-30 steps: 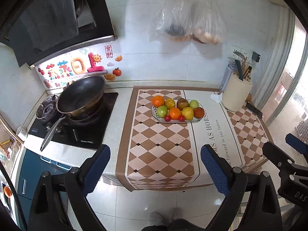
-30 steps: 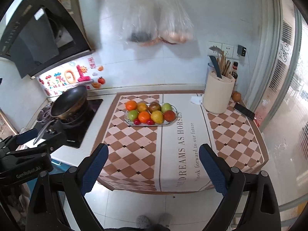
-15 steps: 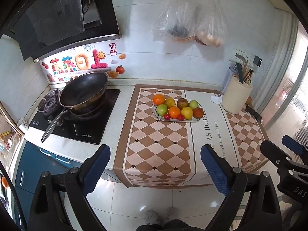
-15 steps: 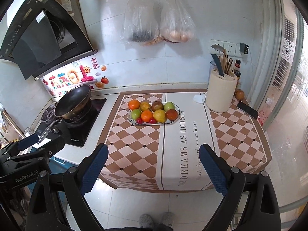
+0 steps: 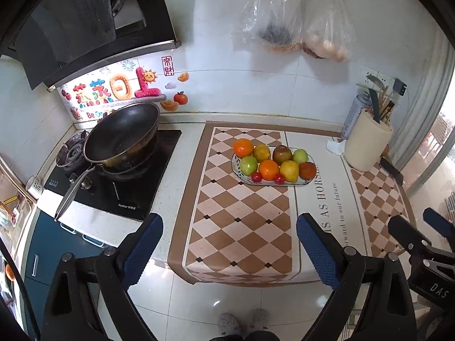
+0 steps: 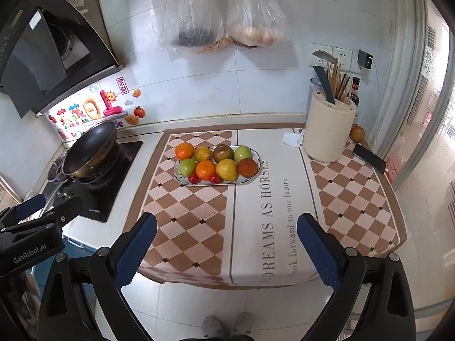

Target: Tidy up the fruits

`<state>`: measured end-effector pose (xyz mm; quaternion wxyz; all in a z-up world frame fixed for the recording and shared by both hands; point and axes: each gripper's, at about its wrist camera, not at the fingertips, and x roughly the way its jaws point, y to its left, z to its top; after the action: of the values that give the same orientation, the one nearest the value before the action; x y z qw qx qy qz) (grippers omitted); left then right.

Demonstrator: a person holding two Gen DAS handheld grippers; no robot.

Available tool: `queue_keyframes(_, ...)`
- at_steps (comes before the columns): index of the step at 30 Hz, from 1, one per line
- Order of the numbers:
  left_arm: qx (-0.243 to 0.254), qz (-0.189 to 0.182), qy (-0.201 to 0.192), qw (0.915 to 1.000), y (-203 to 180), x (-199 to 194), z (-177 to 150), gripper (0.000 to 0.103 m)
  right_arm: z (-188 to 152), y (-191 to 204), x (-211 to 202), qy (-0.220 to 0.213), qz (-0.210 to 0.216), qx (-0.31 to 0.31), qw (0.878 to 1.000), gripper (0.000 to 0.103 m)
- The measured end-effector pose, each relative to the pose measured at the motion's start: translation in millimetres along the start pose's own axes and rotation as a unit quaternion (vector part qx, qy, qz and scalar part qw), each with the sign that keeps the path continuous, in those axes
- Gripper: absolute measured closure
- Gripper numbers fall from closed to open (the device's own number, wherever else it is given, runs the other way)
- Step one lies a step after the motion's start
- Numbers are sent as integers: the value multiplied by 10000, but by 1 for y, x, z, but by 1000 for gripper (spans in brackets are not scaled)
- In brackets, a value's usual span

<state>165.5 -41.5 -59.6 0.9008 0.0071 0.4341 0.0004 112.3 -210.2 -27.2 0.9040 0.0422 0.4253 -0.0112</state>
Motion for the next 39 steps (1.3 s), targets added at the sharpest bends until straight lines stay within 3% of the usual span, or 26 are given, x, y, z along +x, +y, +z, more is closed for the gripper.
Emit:
queue_keyframes(14, 6, 99, 337, 9994, -5, 45, 7, 7, 18, 0, 48, 247, -164, -99, 9995, 2)
queue_keyframes(27, -19, 64, 321, 9995, -6, 51, 11, 7, 18, -1, 55, 285, -191, -148, 9993, 2)
queue_keyframes(30, -24, 40, 307, 9995, -6, 50, 12, 0, 18, -1, 55, 276, -186, -144, 9993, 2)
queue_keyframes(39, -2, 24, 288, 9996, -9, 48, 13, 0, 19, -3, 54, 247, -216, -175, 9993, 2)
